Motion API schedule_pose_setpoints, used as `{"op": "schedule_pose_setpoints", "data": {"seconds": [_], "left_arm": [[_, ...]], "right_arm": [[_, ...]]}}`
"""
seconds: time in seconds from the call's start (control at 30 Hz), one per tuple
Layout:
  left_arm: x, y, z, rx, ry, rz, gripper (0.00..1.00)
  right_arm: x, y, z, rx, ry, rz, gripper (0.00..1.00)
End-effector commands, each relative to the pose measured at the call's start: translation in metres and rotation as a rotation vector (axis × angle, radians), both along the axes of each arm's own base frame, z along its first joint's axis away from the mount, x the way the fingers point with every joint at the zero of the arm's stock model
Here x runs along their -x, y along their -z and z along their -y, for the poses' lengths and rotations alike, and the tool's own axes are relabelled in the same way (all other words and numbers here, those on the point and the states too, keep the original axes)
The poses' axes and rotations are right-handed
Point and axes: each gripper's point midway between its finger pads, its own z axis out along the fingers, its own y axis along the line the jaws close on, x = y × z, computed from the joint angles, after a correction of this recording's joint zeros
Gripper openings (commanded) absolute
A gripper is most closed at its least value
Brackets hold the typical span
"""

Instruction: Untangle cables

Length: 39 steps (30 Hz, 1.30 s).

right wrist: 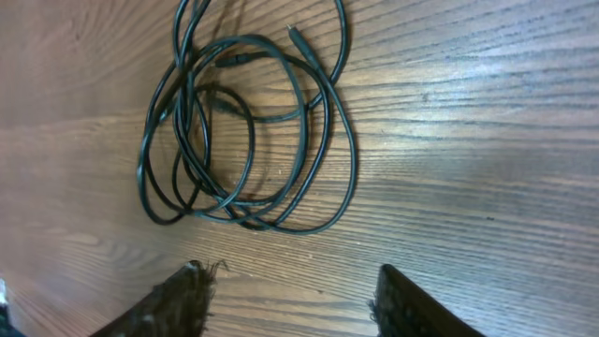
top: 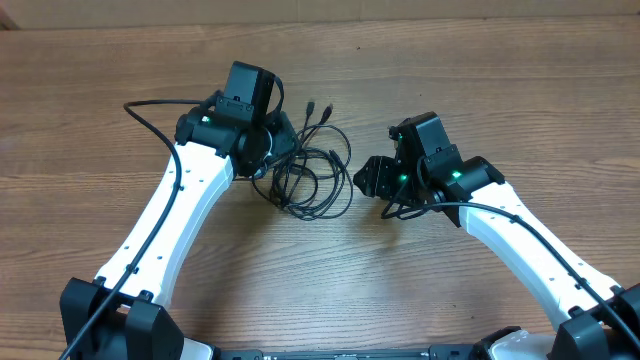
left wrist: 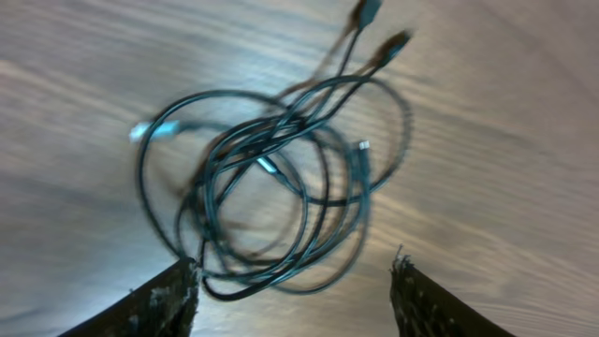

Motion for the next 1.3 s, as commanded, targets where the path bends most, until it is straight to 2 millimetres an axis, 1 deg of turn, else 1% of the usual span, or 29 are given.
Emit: {"op": "schedule_pose_setpoints", "data": {"seconds": [0.0, 0.1, 0.13, 0.17, 0.2, 0.23, 0.33, 0.43, 0.53, 0.63, 0.73, 0.87, 1.03, 1.07, 1.1, 1.13, 1.17, 1.27], "left_arm": [[0.007, 0.004, -0.017, -0.097, -0.004, -0.025, 0.67], [0.017, 0.02, -0.021, -0.117, -0.002, -0.09, 0.66], [0.018, 0.026, -0.021, -0.122, -0.002, -0.105, 0.64], [0.02, 0.032, -0.022, -0.124, -0.012, -0.124, 0.59], [0.024, 0.044, -0.023, -0.126, -0.038, -0.16, 0.54], [0.026, 0.05, -0.024, -0.127, -0.056, -0.18, 0.52], [0.031, 0.069, -0.025, -0.138, -0.079, -0.236, 0.52], [0.032, 0.089, -0.026, -0.157, -0.077, -0.286, 0.57], [0.032, 0.108, -0.025, -0.168, -0.079, -0.327, 0.57], [0.027, 0.129, -0.022, -0.168, -0.078, -0.35, 0.55], [0.02, 0.141, -0.019, -0.152, -0.094, -0.352, 0.54], [0.012, 0.148, -0.009, -0.107, -0.093, -0.34, 0.51], [0.013, 0.162, -0.008, -0.118, -0.089, -0.361, 0.41], [0.014, 0.164, -0.008, -0.119, -0.088, -0.367, 0.36], [0.015, 0.168, -0.009, -0.124, -0.088, -0.379, 0.29], [0.016, 0.171, -0.009, -0.128, -0.088, -0.386, 0.26], [0.016, 0.173, -0.009, -0.129, -0.089, -0.389, 0.24], [0.015, 0.174, -0.013, -0.143, -0.095, -0.384, 0.23]], "right_arm": [[-0.007, -0.012, -0.001, -0.005, 0.006, 0.04, 0.62], [-0.007, -0.012, 0.0, 0.001, 0.01, 0.043, 0.66], [-0.007, -0.012, 0.0, 0.001, 0.01, 0.043, 0.67], [-0.007, -0.012, 0.0, 0.001, 0.01, 0.043, 0.67], [-0.007, -0.012, 0.0, 0.001, 0.01, 0.043, 0.69], [-0.007, -0.012, 0.0, 0.001, 0.01, 0.042, 0.69], [-0.007, -0.012, 0.0, 0.001, 0.01, 0.043, 0.71], [-0.007, -0.012, 0.0, 0.001, 0.01, 0.043, 0.73], [-0.007, -0.012, 0.0, 0.001, 0.009, 0.043, 0.75], [-0.007, -0.012, 0.0, 0.001, 0.009, 0.042, 0.75], [-0.007, -0.012, 0.0, 0.002, 0.007, 0.044, 0.75], [-0.007, -0.012, 0.0, 0.002, 0.007, 0.044, 0.76], [-0.007, -0.012, 0.0, 0.002, 0.007, 0.044, 0.76], [-0.007, -0.012, 0.0, 0.003, 0.007, 0.044, 0.76], [-0.007, -0.012, 0.0, 0.005, 0.009, 0.045, 0.76], [-0.008, -0.012, 0.001, 0.009, 0.011, 0.047, 0.76], [-0.008, -0.011, 0.002, 0.013, 0.014, 0.048, 0.76], [-0.009, -0.011, 0.002, 0.016, 0.016, 0.05, 0.76]]}}
